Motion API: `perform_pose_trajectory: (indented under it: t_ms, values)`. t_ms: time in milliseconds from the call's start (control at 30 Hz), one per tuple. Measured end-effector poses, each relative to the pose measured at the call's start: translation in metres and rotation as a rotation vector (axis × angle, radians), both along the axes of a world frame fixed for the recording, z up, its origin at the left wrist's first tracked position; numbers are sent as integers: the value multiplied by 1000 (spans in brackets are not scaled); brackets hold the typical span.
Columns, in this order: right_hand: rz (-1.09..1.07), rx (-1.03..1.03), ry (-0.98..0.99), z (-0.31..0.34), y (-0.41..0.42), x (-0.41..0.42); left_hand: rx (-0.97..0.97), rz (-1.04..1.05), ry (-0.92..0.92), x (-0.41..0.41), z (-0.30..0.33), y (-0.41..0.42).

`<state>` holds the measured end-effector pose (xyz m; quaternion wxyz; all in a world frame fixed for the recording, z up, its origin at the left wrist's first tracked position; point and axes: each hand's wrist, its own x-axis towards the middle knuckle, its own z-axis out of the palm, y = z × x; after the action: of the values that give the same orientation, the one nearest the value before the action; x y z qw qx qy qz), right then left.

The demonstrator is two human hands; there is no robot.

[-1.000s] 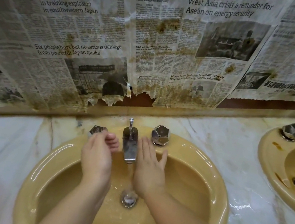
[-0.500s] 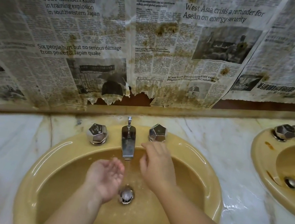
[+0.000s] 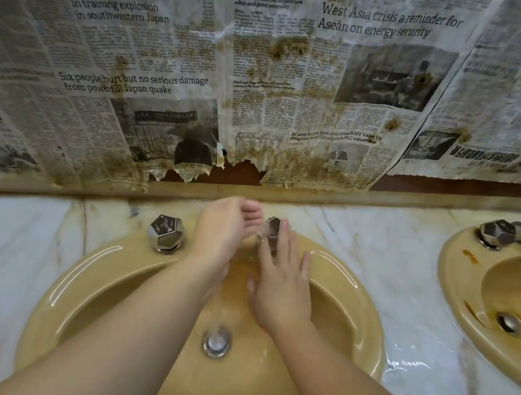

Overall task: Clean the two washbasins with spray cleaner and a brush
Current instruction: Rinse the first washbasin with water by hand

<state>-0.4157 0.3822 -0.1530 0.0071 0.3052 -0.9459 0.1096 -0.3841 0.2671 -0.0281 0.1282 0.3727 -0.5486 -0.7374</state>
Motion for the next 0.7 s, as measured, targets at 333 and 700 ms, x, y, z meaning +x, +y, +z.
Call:
perform_pose_trajectory:
  t_ms: [333, 700]
  values:
    - [21, -37, -34, 4, 3, -7, 626, 375, -71, 53, -76, -8]
    - [-254, -36, -78, -8, 24, 11, 875, 352, 40, 91, -76, -43]
